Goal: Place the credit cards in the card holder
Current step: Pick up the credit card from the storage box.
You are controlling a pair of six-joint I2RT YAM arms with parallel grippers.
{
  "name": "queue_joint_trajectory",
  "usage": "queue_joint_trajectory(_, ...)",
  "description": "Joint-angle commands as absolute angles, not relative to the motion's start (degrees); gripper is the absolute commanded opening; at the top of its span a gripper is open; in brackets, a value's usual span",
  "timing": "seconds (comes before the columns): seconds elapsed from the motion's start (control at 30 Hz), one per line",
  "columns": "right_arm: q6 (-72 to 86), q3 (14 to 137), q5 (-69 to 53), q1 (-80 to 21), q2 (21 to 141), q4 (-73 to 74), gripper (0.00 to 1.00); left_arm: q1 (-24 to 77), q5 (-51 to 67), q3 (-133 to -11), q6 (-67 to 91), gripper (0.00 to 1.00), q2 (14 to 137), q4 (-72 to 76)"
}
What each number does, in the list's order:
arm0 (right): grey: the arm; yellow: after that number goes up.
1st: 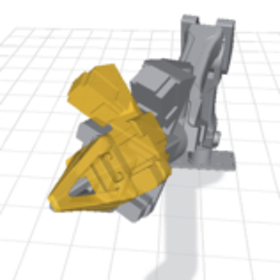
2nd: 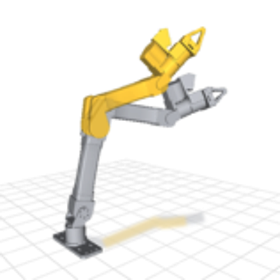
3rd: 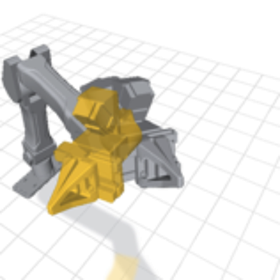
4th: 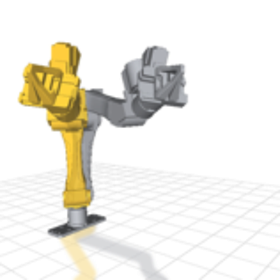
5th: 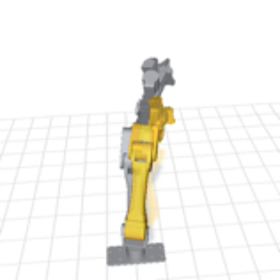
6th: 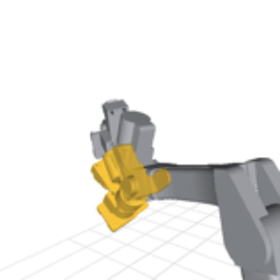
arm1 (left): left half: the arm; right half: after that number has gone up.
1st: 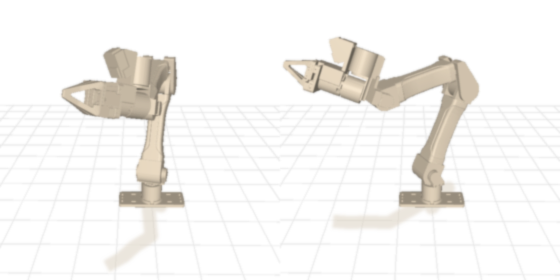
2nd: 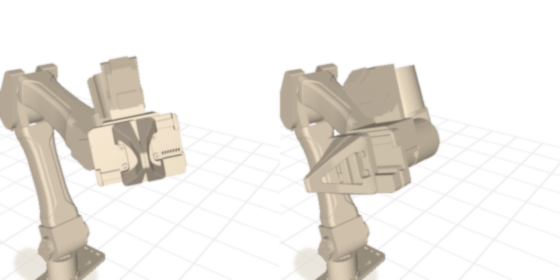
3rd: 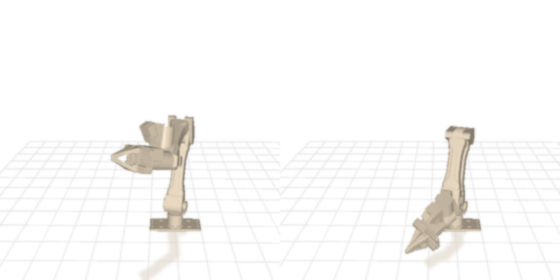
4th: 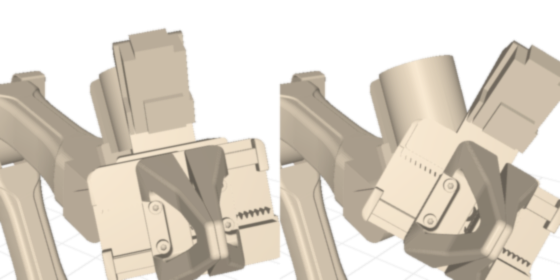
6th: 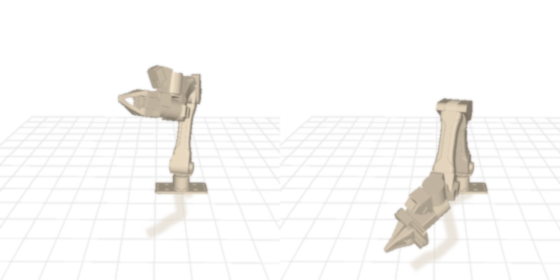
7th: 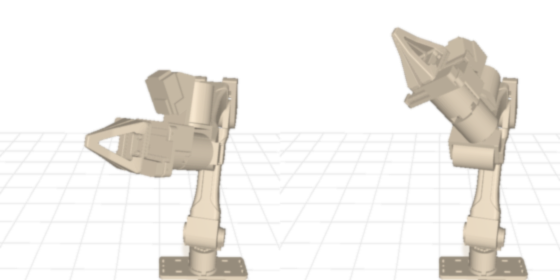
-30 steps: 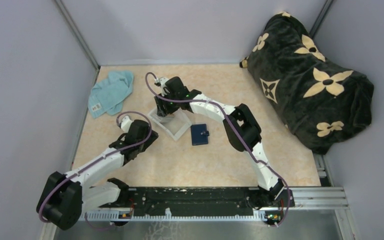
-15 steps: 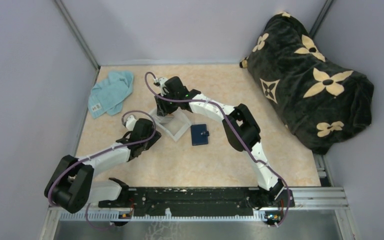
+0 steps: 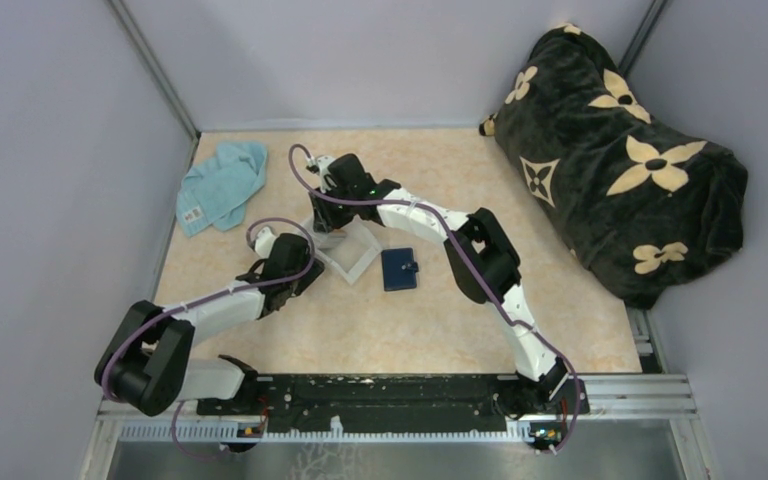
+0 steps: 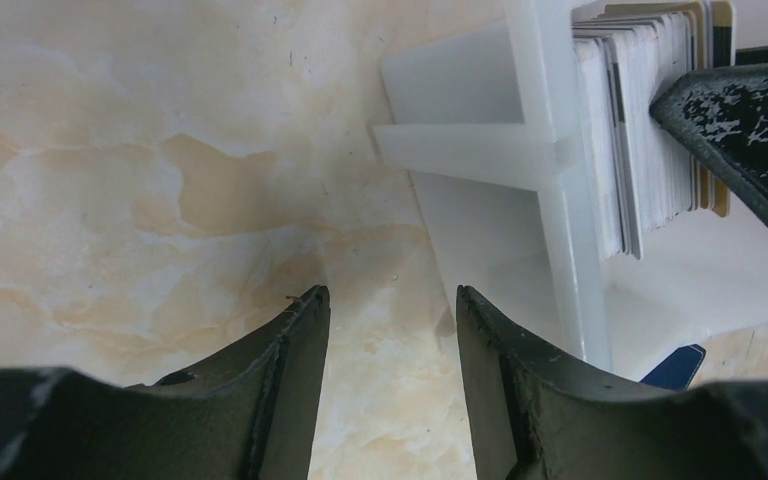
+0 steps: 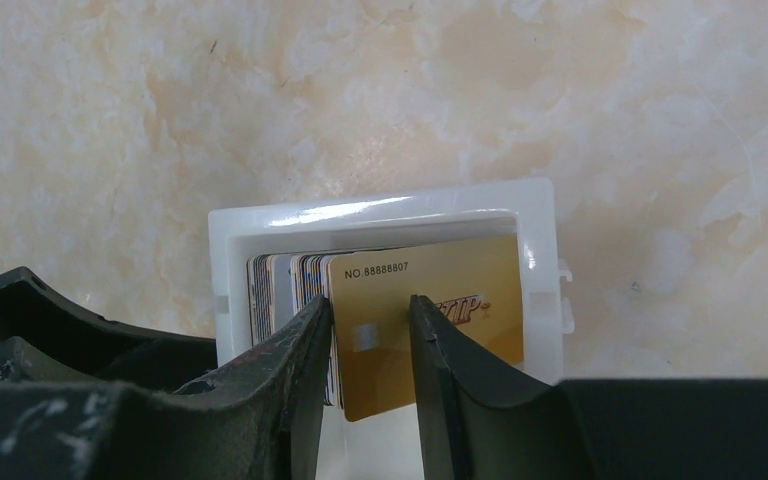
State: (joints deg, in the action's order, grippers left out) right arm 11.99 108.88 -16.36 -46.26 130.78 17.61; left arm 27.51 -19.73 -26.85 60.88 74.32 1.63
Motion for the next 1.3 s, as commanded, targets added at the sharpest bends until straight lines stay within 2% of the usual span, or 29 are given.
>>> queue_joint_trajectory(0.0, 12.2, 110.2, -16.9, -48.1, 128.6, 19.8, 0.34, 27.2, -18.6, -28.3, 61.2, 0.56, 75.8, 2.3)
queue_joint_trajectory(0.9, 12.7, 109.0, -14.8, -49.0, 123.7, 20.6, 0.26, 27.2, -18.3, -28.9, 60.8, 0.52, 73.6, -0.2)
queue_joint_trajectory(1.27, 11.9, 106.8, -12.2, -49.3, 120.5, 20.3, 0.20, 27.2, -18.7, -28.7, 61.1, 0.52, 70.3, -2.8)
